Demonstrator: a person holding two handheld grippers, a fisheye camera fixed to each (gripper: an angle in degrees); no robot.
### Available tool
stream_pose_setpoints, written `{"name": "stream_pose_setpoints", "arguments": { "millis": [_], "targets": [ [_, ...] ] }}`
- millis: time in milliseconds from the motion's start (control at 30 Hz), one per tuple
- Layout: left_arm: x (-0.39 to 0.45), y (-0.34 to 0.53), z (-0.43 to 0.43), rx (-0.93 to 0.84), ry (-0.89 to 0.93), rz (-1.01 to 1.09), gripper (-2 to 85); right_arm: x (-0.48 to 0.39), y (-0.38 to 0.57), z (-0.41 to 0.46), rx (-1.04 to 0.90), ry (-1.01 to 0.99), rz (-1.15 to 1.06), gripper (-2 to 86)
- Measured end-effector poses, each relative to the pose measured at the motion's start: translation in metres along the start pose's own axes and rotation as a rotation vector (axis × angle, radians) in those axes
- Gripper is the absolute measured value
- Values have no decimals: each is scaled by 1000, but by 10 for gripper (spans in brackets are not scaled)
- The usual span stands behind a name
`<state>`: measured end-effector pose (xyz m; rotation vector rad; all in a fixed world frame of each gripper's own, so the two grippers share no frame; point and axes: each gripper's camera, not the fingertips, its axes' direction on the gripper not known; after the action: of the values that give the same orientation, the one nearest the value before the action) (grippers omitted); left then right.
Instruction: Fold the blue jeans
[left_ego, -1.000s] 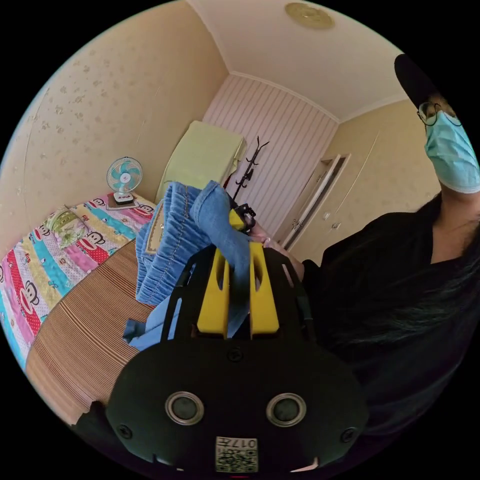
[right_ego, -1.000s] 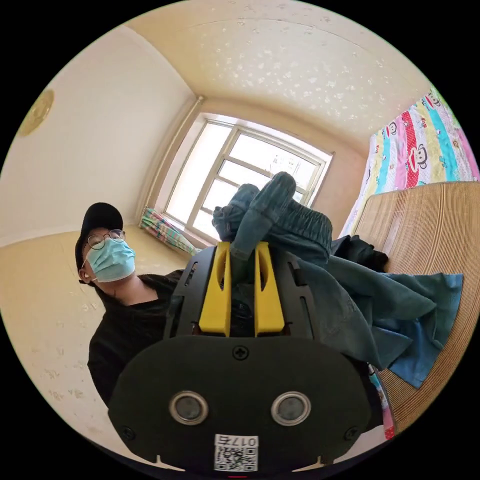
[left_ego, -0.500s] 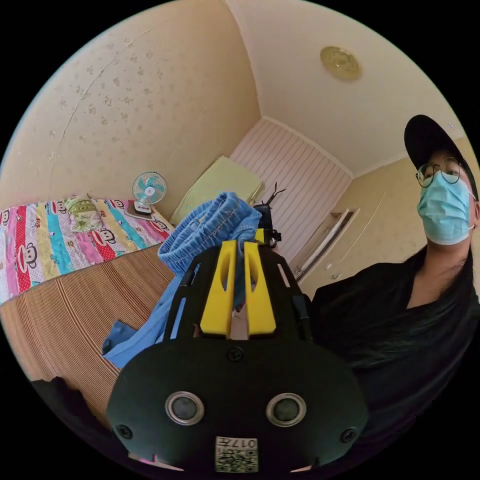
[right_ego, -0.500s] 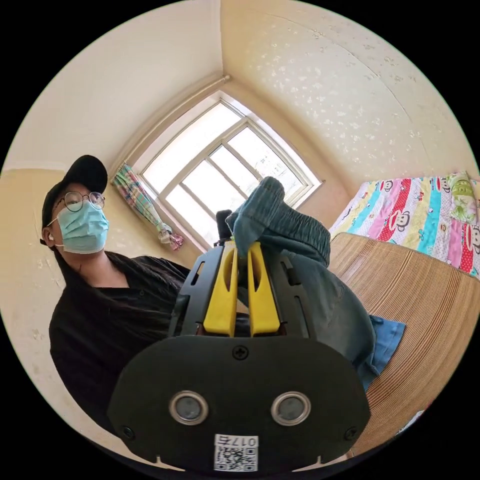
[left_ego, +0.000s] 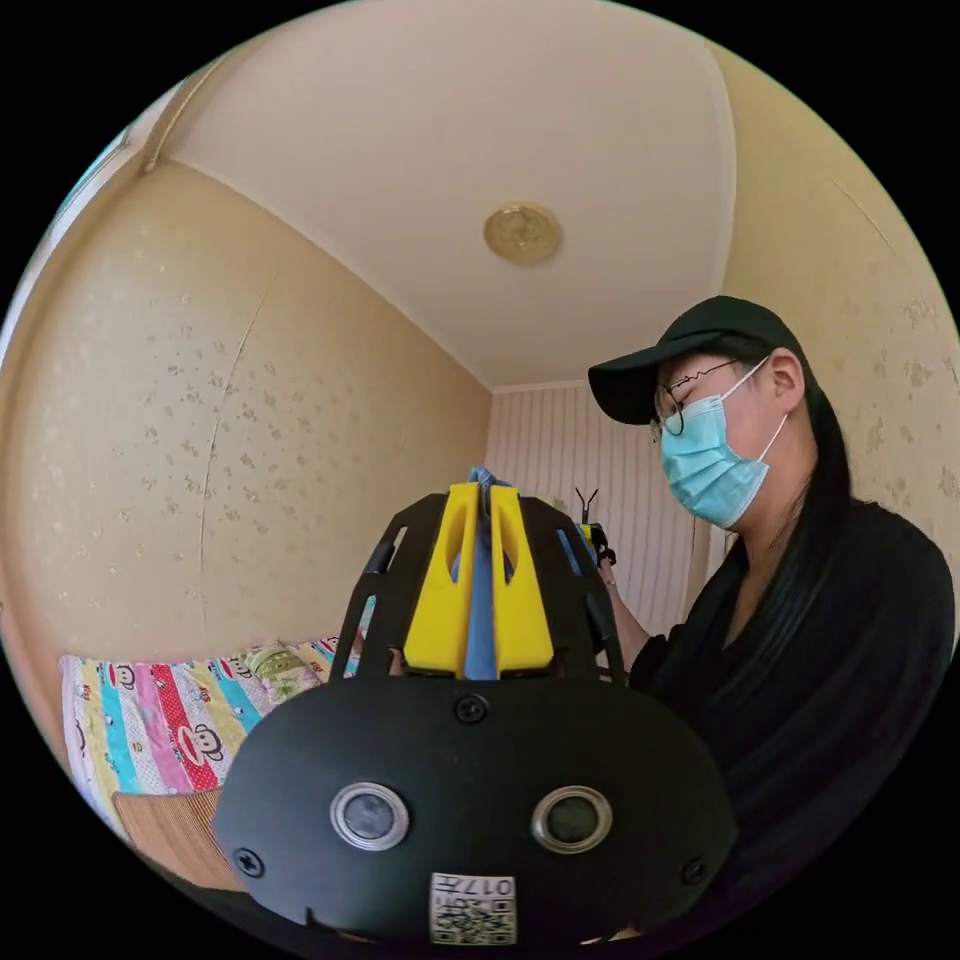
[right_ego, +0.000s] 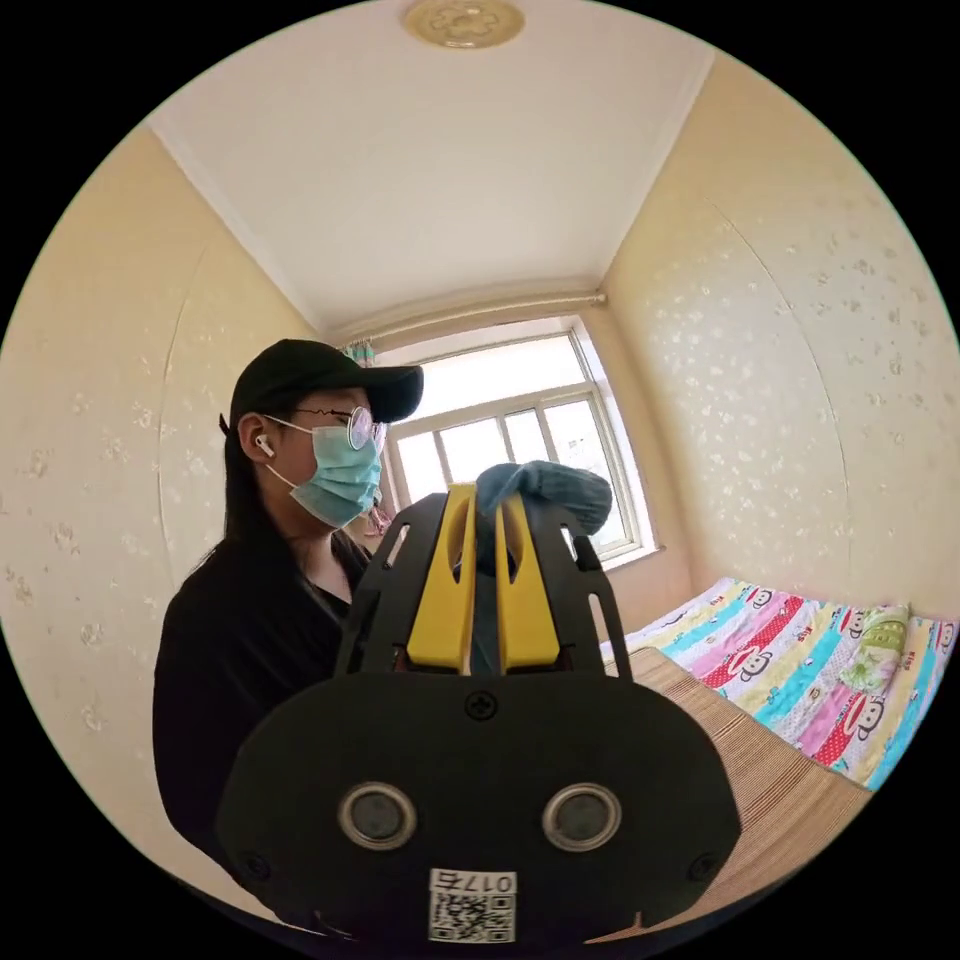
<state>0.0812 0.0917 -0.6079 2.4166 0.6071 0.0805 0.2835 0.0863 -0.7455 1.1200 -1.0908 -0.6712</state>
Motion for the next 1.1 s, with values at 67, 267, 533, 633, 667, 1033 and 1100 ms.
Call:
{"name": "stream_pose_setpoints", "arguments": {
  "millis": [67, 267, 533, 633, 667, 1033, 1100],
  "targets": [
    [-7, -26, 12, 15, -111, 40, 4, 8, -50, 13, -28, 133, -32, 13],
    [-172, -48, 118, -217, -368, -115, 8, 202, -122, 68, -243, 564, 223, 18],
    [-426, 90, 245, -694, -719, -382, 27, 529, -34, 150, -407, 948, 627, 91],
    [-456, 209, 196, -884, -722, -442, 40, 560, 80, 169, -538, 838, 699, 87],
    [-462, 267, 166, -970, -724, -476, 42, 568, 139, 179, -636, 804, 753, 86],
    [-465, 612, -104, -1526, -613, -824, 70, 489, 533, 304, -1069, 241, 1313, 100],
    [-480, 622, -125, -1542, -593, -757, 76, 477, 556, 329, -1028, 196, 1379, 103]
  ]
}}
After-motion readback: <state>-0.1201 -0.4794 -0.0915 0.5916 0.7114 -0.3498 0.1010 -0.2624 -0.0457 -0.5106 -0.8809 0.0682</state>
